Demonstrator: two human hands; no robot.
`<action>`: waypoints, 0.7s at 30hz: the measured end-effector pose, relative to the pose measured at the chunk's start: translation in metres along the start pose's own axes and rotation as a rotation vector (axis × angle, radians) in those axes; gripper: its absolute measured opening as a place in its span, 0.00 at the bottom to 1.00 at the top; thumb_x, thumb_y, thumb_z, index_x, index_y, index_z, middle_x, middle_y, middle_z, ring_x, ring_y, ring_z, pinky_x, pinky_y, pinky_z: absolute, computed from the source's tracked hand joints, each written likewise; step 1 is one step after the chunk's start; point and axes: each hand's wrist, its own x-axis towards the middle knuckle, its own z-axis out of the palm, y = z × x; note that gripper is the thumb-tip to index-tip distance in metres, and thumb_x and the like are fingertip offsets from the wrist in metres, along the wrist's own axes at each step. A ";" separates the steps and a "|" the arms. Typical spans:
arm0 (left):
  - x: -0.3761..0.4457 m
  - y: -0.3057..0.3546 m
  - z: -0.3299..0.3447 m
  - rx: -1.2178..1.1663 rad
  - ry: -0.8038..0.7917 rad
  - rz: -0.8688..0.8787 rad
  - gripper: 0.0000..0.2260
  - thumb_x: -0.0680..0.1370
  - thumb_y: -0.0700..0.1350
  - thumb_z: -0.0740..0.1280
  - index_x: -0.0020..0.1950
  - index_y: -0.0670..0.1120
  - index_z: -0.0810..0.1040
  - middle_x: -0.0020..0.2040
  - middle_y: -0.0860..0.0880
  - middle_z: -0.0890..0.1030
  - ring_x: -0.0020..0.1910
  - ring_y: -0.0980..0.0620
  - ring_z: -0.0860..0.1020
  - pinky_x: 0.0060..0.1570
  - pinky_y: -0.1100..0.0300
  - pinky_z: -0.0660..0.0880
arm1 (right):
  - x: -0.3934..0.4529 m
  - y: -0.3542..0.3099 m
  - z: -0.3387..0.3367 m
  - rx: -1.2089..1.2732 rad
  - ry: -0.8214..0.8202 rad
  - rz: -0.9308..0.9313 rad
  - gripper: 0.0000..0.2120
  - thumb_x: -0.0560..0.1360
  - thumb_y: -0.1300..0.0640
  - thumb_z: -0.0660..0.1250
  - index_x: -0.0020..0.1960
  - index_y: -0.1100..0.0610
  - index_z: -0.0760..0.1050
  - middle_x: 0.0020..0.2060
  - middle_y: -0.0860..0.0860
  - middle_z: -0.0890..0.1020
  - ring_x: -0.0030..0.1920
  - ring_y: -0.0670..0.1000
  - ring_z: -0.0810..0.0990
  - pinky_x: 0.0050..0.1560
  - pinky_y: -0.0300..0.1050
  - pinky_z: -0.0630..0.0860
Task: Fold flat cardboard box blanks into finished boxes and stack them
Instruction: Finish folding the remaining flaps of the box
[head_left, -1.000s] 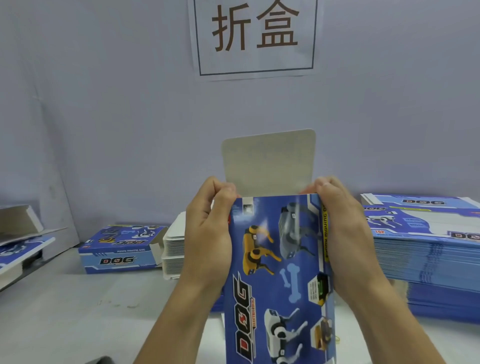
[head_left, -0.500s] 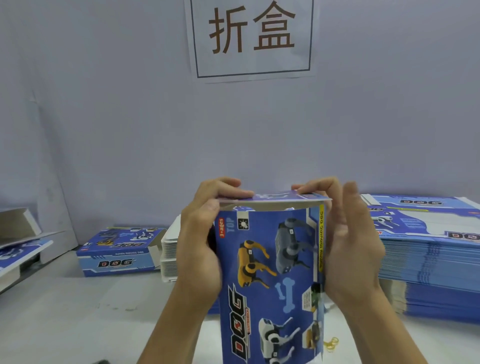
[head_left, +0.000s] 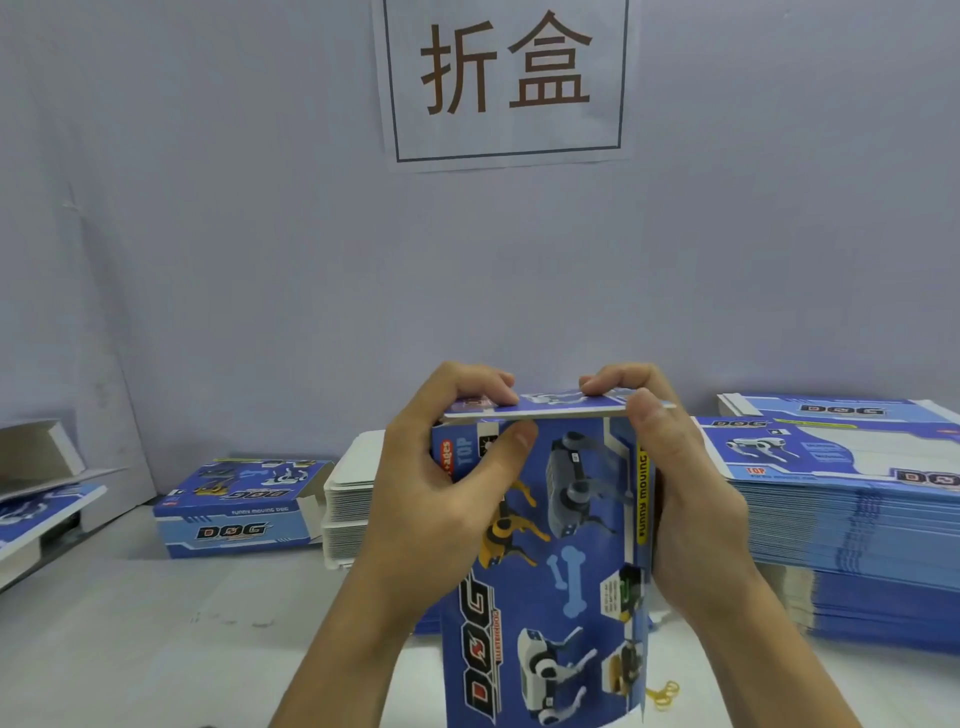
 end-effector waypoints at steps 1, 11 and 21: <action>0.000 -0.001 0.001 -0.014 0.014 -0.018 0.08 0.75 0.44 0.71 0.49 0.43 0.76 0.55 0.51 0.80 0.51 0.47 0.84 0.39 0.59 0.82 | 0.001 0.000 0.001 -0.023 0.009 0.008 0.07 0.79 0.54 0.59 0.49 0.59 0.71 0.41 0.53 0.81 0.40 0.48 0.85 0.37 0.41 0.81; 0.000 -0.002 0.009 -0.082 0.088 -0.050 0.11 0.76 0.54 0.66 0.45 0.47 0.75 0.53 0.56 0.80 0.50 0.48 0.84 0.34 0.61 0.80 | -0.001 0.009 0.002 0.018 -0.041 -0.042 0.15 0.70 0.45 0.64 0.49 0.54 0.72 0.40 0.49 0.82 0.40 0.54 0.84 0.37 0.47 0.81; 0.000 -0.007 0.001 0.094 -0.037 0.059 0.10 0.73 0.46 0.73 0.50 0.45 0.77 0.56 0.53 0.81 0.54 0.50 0.83 0.43 0.62 0.82 | -0.002 0.011 -0.010 -0.233 0.008 -0.174 0.14 0.72 0.49 0.73 0.52 0.55 0.75 0.47 0.42 0.84 0.45 0.47 0.85 0.41 0.39 0.81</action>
